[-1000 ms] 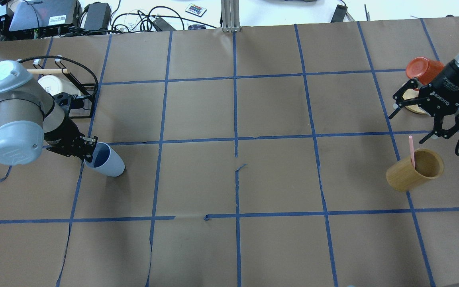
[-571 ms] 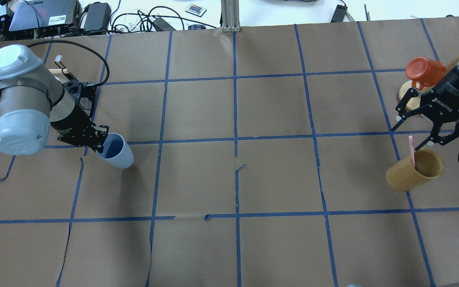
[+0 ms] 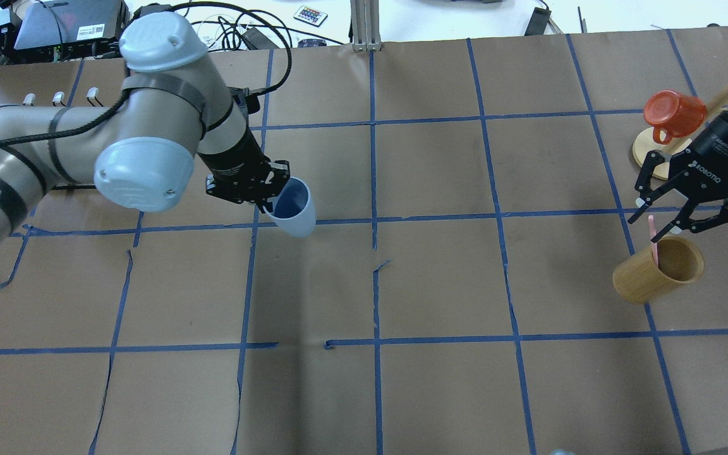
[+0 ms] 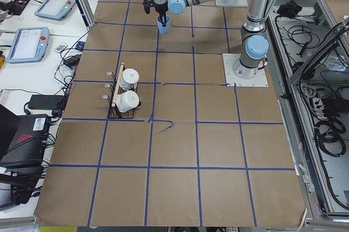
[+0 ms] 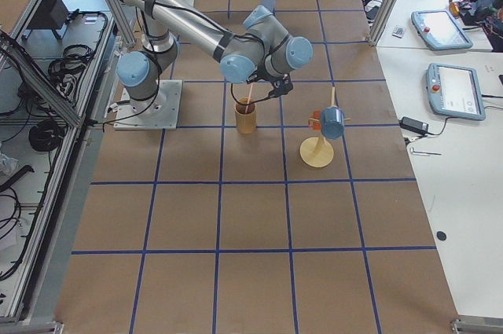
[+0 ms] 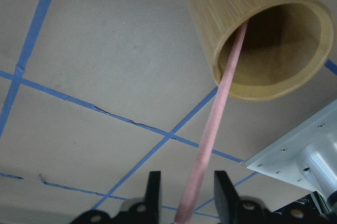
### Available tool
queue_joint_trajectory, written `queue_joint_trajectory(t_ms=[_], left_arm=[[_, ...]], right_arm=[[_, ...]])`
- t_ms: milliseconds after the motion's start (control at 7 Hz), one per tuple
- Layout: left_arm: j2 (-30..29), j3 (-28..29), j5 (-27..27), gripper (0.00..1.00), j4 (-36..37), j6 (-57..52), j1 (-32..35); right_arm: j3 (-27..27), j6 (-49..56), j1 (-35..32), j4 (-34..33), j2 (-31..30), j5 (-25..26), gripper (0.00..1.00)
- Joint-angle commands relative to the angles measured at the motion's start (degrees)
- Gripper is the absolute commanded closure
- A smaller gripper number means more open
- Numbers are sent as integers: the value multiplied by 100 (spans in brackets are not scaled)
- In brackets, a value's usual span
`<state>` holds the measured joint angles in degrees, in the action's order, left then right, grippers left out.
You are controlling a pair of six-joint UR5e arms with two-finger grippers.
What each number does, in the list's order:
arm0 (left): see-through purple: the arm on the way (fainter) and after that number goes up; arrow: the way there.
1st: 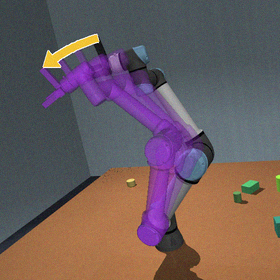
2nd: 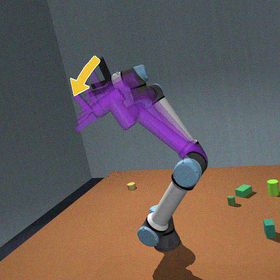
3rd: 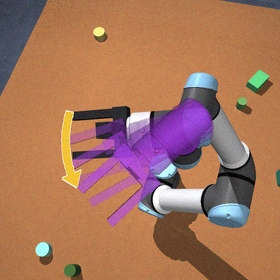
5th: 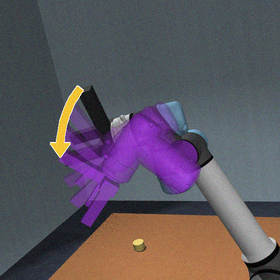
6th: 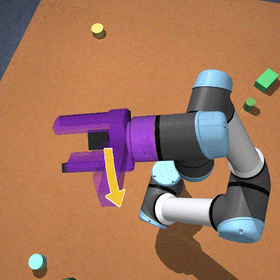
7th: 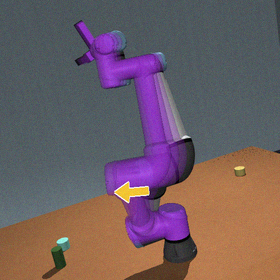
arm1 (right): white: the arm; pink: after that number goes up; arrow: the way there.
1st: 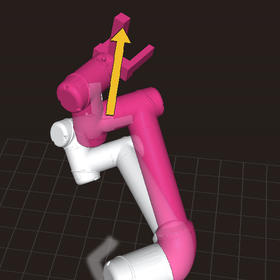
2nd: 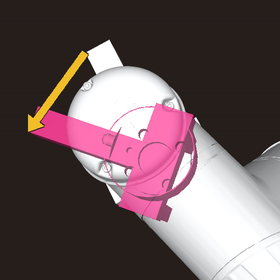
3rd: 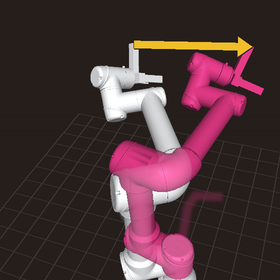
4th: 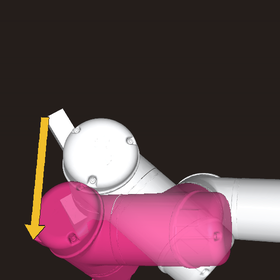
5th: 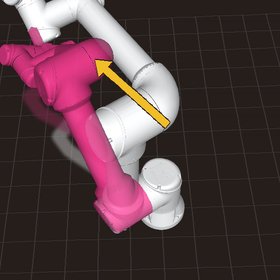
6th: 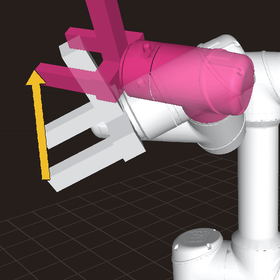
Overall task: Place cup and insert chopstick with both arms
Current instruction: 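Carry the light blue cup to the table center with the left gripper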
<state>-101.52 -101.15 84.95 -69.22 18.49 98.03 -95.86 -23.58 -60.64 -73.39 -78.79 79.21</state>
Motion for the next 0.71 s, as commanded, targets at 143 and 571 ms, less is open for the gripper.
queue_joint_trajectory(t_ms=[143,571], left_arm=[[-570,26,40,100,1094,1254,805],[-763,52,-22,100,1225,1245,822]], right_arm=[[-12,3,52,18,4,6,59],[23,3,61,193,-22,-55,93]])
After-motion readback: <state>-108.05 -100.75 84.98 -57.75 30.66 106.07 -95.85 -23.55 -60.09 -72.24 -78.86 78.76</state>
